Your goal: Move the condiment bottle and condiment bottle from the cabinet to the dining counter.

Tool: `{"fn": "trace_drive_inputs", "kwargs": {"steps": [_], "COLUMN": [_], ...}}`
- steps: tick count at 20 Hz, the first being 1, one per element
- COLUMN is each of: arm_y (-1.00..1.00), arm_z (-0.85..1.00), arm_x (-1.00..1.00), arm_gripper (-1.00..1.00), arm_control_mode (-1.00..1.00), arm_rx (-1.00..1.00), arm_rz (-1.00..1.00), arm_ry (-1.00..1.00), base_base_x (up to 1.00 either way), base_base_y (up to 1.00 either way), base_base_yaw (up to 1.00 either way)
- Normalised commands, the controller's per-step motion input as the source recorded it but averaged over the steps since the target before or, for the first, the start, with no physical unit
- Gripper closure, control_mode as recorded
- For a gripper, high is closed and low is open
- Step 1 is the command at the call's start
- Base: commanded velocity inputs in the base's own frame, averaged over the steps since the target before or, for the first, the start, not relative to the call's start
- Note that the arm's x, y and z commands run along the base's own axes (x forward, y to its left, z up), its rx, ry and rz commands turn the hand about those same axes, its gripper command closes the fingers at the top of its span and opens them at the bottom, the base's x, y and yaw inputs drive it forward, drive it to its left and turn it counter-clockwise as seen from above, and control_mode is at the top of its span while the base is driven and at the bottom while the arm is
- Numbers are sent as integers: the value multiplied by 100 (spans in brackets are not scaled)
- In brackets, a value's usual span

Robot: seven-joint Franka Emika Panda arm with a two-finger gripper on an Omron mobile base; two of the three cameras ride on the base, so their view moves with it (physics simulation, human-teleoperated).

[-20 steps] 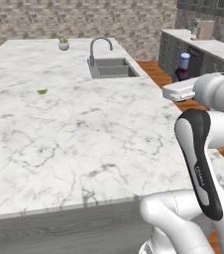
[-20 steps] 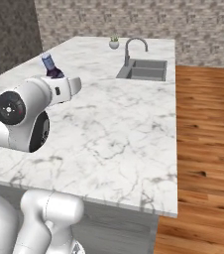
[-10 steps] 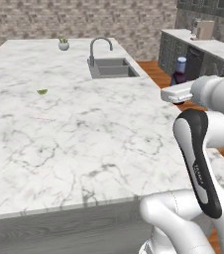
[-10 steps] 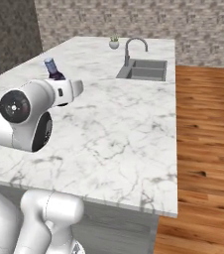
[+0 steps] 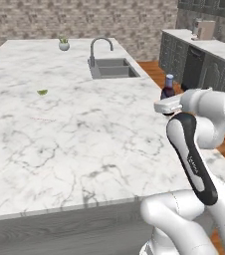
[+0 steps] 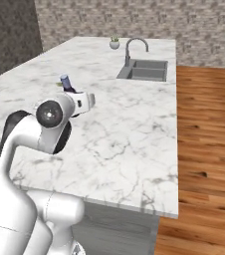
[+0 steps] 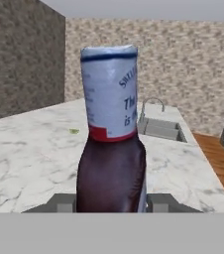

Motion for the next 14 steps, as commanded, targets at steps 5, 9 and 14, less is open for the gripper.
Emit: {"fn": "trace_drive_inputs", "kwargs": {"steps": [5,9,14], "arm_y": [-1,0,-2], "arm_z": [-49,-47,-41], "arm_x": [74,74,44], "arm_gripper": [100,100,100], "arm_control_mode": [-100,-100,-100], "arm_rx": [0,0,0], "arm_rz": [11,10,7], "arm_ry": [9,7,7], "base_base_x": [0,0,0], "base_base_y": [0,0,0], "base_base_yaw": [0,0,0]}}
